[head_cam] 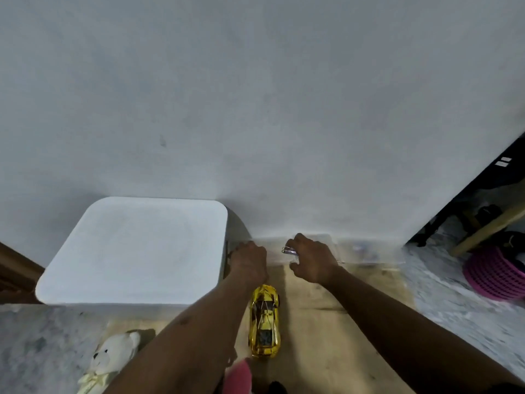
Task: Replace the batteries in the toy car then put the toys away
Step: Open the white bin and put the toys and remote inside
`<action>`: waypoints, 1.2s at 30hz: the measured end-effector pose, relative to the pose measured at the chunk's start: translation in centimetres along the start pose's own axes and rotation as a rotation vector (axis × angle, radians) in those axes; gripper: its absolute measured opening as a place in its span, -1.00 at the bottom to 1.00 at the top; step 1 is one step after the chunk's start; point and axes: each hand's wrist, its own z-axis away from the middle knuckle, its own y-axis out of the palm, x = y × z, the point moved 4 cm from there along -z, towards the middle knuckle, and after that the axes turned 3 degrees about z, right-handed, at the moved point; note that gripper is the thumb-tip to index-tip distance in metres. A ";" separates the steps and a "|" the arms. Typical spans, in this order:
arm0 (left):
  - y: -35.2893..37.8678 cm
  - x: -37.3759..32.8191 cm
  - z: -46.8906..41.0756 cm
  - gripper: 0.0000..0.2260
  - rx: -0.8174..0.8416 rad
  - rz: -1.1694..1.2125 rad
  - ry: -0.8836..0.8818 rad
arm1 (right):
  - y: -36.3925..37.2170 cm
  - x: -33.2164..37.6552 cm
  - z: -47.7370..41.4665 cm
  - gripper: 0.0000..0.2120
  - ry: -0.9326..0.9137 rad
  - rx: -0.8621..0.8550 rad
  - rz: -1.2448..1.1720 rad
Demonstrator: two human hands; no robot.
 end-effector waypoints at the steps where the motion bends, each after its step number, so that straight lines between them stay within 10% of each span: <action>1: 0.0 0.1 -0.6 -0.56 0.000 -0.046 0.000 | 0.6 0.2 -1.0 -0.57 -0.039 0.019 0.034; 26: 0.8 2.1 -8.4 -0.39 0.165 0.106 0.107 | 4.5 0.6 -5.8 -0.29 -0.193 -0.036 0.153; 36: -1.3 2.8 -8.5 -0.49 0.165 0.184 0.118 | 1.8 -0.1 -1.4 -0.70 -0.470 -0.338 -0.132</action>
